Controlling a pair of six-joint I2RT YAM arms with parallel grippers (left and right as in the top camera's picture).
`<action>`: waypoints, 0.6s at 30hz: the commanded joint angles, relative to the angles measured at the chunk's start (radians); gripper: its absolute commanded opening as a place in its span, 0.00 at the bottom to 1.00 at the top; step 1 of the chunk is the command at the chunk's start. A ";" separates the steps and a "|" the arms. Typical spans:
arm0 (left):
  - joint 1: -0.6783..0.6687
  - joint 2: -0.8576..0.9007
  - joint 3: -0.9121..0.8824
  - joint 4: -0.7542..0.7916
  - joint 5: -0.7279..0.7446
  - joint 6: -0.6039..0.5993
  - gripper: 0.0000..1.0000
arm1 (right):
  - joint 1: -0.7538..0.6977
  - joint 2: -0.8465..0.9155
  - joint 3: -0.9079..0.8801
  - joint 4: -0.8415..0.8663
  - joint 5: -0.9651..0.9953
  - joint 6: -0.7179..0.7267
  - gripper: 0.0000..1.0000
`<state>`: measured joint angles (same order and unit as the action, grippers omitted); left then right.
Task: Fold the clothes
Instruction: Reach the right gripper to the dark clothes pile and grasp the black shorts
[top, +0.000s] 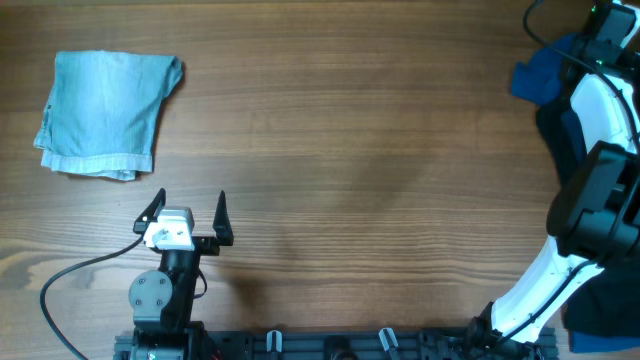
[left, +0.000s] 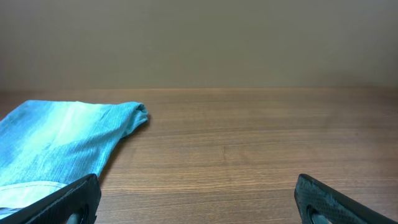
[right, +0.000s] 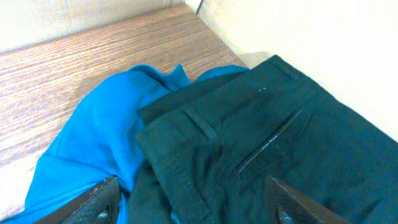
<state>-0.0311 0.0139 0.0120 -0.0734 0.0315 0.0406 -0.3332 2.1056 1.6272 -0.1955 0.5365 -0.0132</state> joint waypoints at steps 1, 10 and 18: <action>-0.004 -0.007 -0.006 -0.001 0.016 0.011 1.00 | -0.031 0.068 0.020 0.031 -0.030 -0.043 0.72; -0.004 -0.007 -0.006 -0.001 0.016 0.011 1.00 | -0.053 0.149 0.020 0.140 -0.092 -0.040 0.80; -0.004 -0.007 -0.006 -0.001 0.016 0.011 1.00 | -0.055 0.225 0.020 0.193 -0.119 -0.042 0.82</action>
<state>-0.0311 0.0139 0.0120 -0.0734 0.0315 0.0406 -0.3862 2.2765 1.6279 -0.0170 0.4385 -0.0505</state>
